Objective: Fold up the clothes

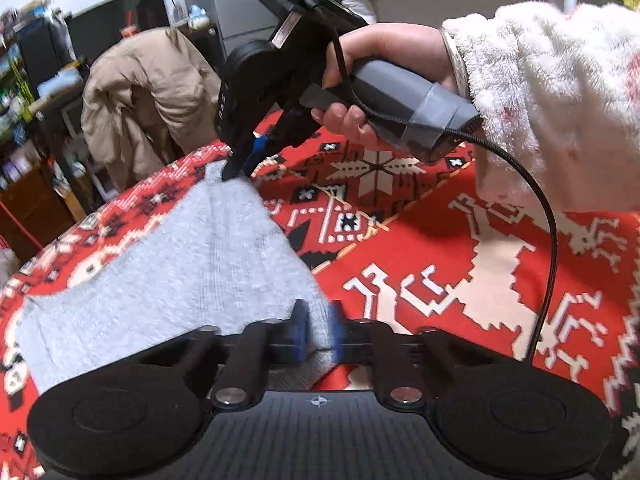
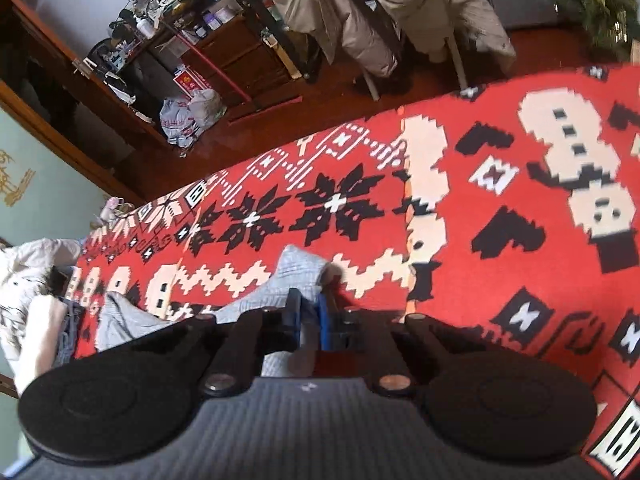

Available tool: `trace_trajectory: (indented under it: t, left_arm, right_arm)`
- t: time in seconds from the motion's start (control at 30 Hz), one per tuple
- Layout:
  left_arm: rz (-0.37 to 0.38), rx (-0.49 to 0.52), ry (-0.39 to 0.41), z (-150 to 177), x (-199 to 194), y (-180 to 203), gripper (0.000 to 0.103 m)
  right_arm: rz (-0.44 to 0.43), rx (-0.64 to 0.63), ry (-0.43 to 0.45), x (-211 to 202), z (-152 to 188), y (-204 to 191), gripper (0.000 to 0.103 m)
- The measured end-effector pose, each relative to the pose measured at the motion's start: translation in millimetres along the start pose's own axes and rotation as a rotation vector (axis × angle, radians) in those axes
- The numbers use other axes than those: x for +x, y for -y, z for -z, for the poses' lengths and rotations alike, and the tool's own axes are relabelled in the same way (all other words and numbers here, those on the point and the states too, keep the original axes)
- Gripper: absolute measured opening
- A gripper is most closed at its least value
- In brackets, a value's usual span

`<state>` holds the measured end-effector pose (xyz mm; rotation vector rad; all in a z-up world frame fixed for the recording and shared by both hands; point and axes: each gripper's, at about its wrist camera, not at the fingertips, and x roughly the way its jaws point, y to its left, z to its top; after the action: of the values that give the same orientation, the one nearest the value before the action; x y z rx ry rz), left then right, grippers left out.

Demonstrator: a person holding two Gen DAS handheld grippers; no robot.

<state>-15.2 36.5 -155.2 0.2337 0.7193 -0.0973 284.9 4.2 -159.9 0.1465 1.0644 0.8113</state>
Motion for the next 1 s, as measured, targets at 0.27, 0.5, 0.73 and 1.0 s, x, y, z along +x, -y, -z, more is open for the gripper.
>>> trace_trajectory:
  t: [0.27, 0.5, 0.73, 1.0]
  left_arm:
    - [-0.004, 0.009, -0.03, 0.0, -5.3, -0.6, 0.008]
    - [0.142, -0.25, 0.004, -1.6, -31.9, -31.6, 0.03]
    - [0.074, -0.413, 0.027, 24.5, -75.9, -81.0, 0.038]
    - [0.056, -0.748, 0.016, 76.9, -102.6, -159.8, 0.058]
  right_arm:
    - [0.04, -0.08, 0.016, 0.0, -0.9, -7.0, 0.01]
    - [0.093, -0.13, 0.092, -45.1, 16.1, -16.9, 0.034]
    - [0.133, -0.259, 0.138, -95.6, 95.7, -65.8, 0.082]
    - [0.22, -0.44, 0.174, -124.1, 184.2, -123.8, 0.102]
